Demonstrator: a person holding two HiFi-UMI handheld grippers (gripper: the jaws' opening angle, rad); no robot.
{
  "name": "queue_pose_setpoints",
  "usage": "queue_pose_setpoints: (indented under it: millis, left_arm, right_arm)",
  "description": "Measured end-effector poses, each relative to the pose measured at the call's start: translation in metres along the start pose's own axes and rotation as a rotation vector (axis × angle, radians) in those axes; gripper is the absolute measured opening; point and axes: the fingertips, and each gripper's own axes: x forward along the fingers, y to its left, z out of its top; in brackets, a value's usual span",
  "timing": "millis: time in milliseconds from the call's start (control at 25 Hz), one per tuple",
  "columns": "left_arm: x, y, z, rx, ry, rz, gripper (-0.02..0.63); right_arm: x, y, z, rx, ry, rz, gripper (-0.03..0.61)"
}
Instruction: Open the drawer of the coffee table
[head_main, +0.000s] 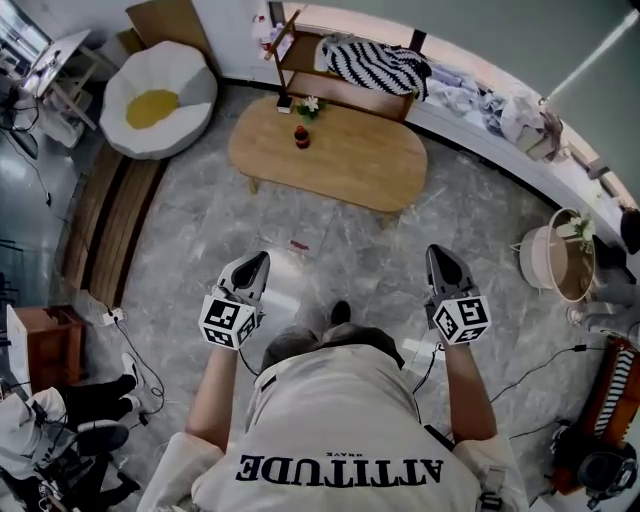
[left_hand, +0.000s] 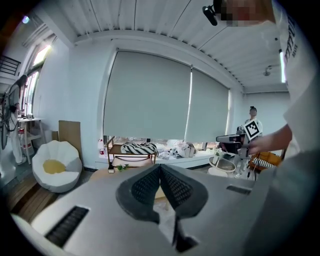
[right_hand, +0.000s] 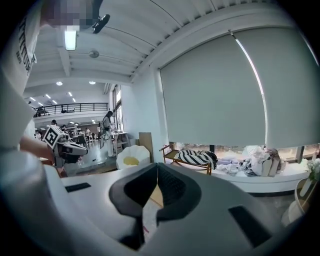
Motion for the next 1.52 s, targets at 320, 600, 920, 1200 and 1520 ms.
queue_pose_setpoints:
  millis: [320, 600, 920, 1200, 1520]
  left_arm:
    - [0.03, 0.028, 0.011, 0.009, 0.02, -0.035, 0.02]
    - [0.055, 0.084, 0.033, 0.041, 0.016, -0.112, 0.02]
    - [0.1, 0.135, 0.029, 0.102, 0.052, -0.225, 0.02]
    - [0.147, 0.149, 0.001, 0.078, 0.088, -0.29, 0.02]
    - [0.206, 0.163, -0.058, 0.049, 0.16, -0.314, 0.02]
  right_arm:
    - [0.038, 0.003, 0.003, 0.019, 0.023, 0.002, 0.02]
    - [0.073, 0.021, 0.009, 0.031, 0.02, -0.081, 0.02]
    - [0.109, 0.023, 0.0, 0.055, 0.051, -0.207, 0.02]
    - [0.133, 0.017, -0.03, 0.062, 0.107, -0.267, 0.02]
    - [0.169, -0.001, -0.099, 0.133, 0.187, -0.319, 0.02]
